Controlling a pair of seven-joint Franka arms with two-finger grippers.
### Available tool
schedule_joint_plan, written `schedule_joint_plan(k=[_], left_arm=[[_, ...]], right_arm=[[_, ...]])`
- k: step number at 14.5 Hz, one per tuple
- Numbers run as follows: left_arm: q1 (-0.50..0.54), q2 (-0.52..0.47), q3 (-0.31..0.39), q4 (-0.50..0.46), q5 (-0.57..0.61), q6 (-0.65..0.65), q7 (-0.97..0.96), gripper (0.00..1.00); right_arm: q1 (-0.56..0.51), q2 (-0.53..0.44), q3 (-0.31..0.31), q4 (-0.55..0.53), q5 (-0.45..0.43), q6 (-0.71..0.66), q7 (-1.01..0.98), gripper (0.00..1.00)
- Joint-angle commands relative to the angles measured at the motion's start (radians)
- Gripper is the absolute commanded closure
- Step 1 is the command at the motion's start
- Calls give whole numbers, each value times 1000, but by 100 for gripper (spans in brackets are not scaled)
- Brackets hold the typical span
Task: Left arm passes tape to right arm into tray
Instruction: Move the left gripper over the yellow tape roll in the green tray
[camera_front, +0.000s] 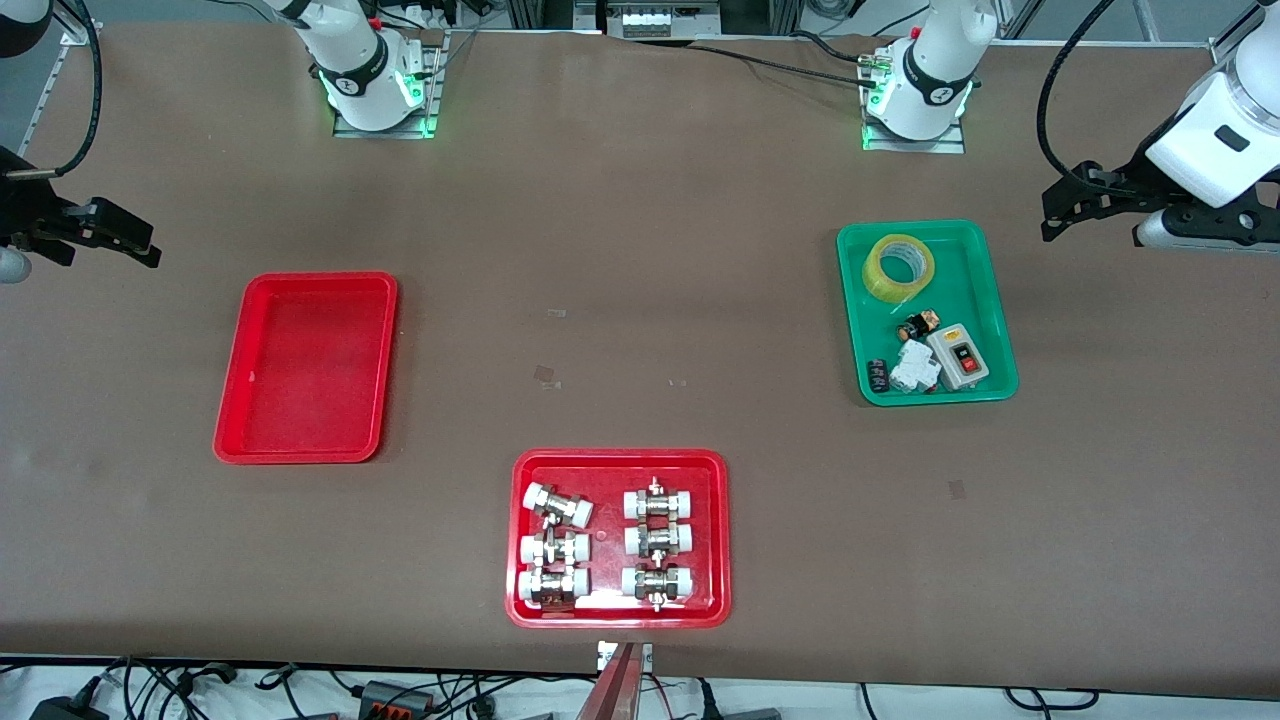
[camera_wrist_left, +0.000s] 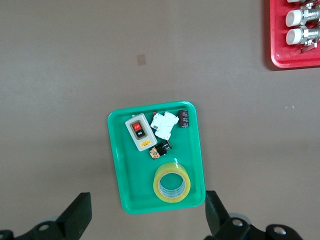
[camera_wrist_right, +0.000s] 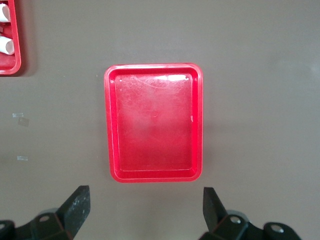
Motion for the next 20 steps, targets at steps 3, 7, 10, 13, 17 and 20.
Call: schedule_joint_plan(k=[3, 7, 10, 13, 17, 20], left_arm=[[-2, -4, 8, -5, -15, 7, 25, 0], [4, -4, 8, -15, -18, -103, 41, 0], [4, 21, 7, -91, -21, -185, 39, 0], [14, 19, 4, -318, -46, -79, 30, 0], [26, 22, 4, -612, -78, 172, -19, 0], [27, 54, 2, -754, -80, 326, -21, 0]], right_arm=[[4, -31, -4, -10, 0, -11, -11, 0], [4, -28, -2, -11, 0, -5, -11, 0], [4, -25, -2, -8, 0, 1, -11, 0], [4, -16, -2, 2, 2, -3, -10, 0], [4, -10, -2, 5, 2, -3, -10, 0], [5, -11, -2, 7, 2, -2, -10, 0]])
